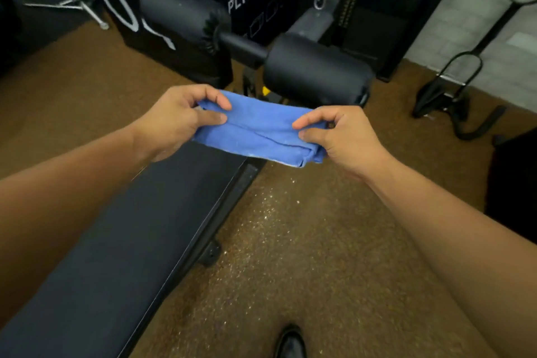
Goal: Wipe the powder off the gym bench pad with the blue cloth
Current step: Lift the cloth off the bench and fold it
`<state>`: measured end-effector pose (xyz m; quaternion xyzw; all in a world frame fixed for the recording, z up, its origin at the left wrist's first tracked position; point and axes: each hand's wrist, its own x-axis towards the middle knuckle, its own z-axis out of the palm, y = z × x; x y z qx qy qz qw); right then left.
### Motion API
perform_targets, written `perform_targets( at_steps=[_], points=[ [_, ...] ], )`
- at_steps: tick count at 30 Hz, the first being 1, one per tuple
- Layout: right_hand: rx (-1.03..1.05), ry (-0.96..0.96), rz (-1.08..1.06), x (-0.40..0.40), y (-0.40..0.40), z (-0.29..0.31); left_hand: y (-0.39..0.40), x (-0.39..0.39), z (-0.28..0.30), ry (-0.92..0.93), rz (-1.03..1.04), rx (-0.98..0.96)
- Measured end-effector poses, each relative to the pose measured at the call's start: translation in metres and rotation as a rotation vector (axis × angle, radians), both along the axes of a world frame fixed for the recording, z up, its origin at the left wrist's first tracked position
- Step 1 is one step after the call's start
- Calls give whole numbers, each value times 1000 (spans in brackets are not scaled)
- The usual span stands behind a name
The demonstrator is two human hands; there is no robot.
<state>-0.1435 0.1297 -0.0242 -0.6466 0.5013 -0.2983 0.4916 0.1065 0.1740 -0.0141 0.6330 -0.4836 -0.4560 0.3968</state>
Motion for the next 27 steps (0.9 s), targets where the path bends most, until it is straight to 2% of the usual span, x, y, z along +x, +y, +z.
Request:
perform_targets(
  at_steps=[7,11,16,20,25,27],
  points=[
    [-276,102,-137,-34,-59,34,-103,-37,54,-297,-203,-138],
    [-270,182,-189,-40,-81,32,-138,-47,54,-464,-306,-188],
    [-229,288,-187,-32,-95,17,-163,-37,32,-583,-408,-144],
    [-246,485,-147,-35,-97,14,-172,-31,21,-674,-489,-152],
    [-404,875,-55,-38,-93,7,-172,-34,11,-1096,-610,-317],
    [-416,928,-20,-34,-89,3,-170,-37,4,-1215,-658,-372]
  ],
)
